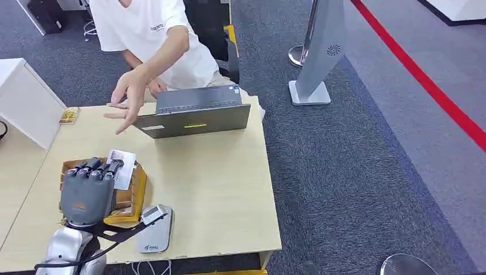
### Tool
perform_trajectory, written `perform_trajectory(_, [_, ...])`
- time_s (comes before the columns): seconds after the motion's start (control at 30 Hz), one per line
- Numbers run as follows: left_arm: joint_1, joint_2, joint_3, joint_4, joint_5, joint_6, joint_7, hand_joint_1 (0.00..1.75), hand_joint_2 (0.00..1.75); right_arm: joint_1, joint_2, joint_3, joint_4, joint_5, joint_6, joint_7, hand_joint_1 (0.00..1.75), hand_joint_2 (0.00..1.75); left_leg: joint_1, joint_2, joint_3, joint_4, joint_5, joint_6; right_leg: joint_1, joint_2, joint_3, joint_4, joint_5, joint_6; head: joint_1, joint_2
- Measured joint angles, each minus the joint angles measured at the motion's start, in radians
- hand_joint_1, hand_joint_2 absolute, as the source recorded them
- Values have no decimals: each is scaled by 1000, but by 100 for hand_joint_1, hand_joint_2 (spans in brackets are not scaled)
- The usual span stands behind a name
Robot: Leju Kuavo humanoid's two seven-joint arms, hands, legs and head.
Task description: Pass the card to the sensor for recognition and then transmit it.
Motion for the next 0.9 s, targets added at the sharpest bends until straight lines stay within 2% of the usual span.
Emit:
perform_trajectory(0.23, [-3,0,2,0,-2,5,0,175,175,0,0,0,0,0,0,0,0,175,0,0,0,0,0,0,0,0,0,0,0,0,0,0])
perform_trajectory(0.5, [-65,1,24,4,7,5,9,175,175,0,2,1,0,-6,3,-4,0,175,0,0,0,0,0,0,0,0,0,0,0,0,0,0])
perform_trajectory(0.53, [-70,2,24,4,8,2,10,0,175,1,2,1,0,-6,3,-5,0,175,0,0,0,0,0,0,0,0,0,0,0,0,0,0])
perform_trajectory(0.9, [-93,6,25,5,42,-27,30,0,175,3,2,1,0,-12,3,-25,0,175,0,0,0,0,0,0,0,0,-1,0,0,0,0,0])
